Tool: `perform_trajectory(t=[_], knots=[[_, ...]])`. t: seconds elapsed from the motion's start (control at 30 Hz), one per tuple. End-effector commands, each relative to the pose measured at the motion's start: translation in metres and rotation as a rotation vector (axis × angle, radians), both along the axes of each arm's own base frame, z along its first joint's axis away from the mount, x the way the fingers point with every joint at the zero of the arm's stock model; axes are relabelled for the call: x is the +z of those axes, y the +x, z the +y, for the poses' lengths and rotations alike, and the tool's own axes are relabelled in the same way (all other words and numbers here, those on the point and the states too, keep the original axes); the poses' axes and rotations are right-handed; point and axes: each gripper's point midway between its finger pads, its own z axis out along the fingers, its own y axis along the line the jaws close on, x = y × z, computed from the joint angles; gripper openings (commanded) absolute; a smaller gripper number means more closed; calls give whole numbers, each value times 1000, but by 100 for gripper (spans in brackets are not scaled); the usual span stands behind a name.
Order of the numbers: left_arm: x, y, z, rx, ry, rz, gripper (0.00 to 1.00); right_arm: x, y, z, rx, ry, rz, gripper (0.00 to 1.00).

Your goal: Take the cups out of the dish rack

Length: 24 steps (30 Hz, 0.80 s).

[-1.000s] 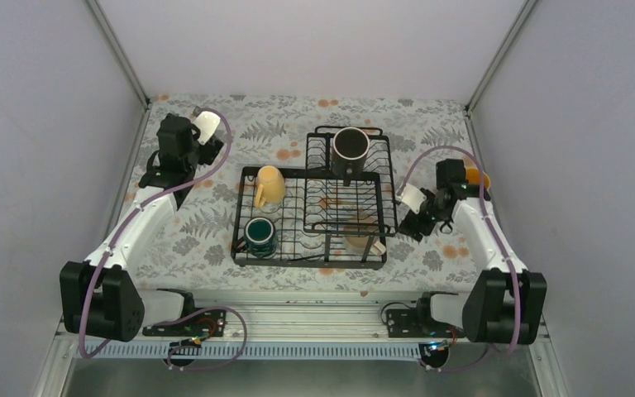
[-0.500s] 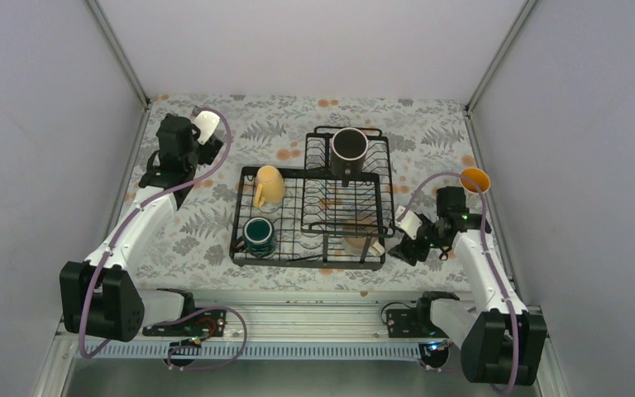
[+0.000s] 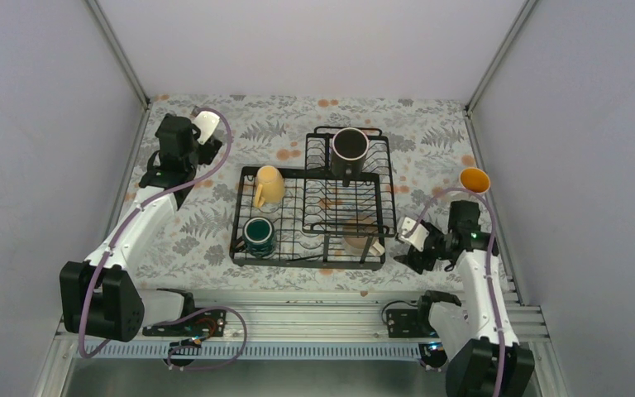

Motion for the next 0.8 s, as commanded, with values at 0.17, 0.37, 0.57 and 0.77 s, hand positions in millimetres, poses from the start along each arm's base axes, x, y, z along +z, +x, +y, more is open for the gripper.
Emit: perform_trajectory(t=[0.17, 0.37, 0.57, 0.77], knots=[[3, 4, 2, 25, 16, -14, 100, 7, -15, 9, 94, 75, -38, 80], [-4, 7, 3, 40, 35, 0, 100, 16, -18, 19, 156, 162, 35, 78], [-10, 8, 3, 43, 43, 13, 100, 36, -19, 32, 187, 273, 64, 78], [-13, 8, 4, 45, 44, 21, 100, 33, -12, 30, 148, 280, 78, 76]])
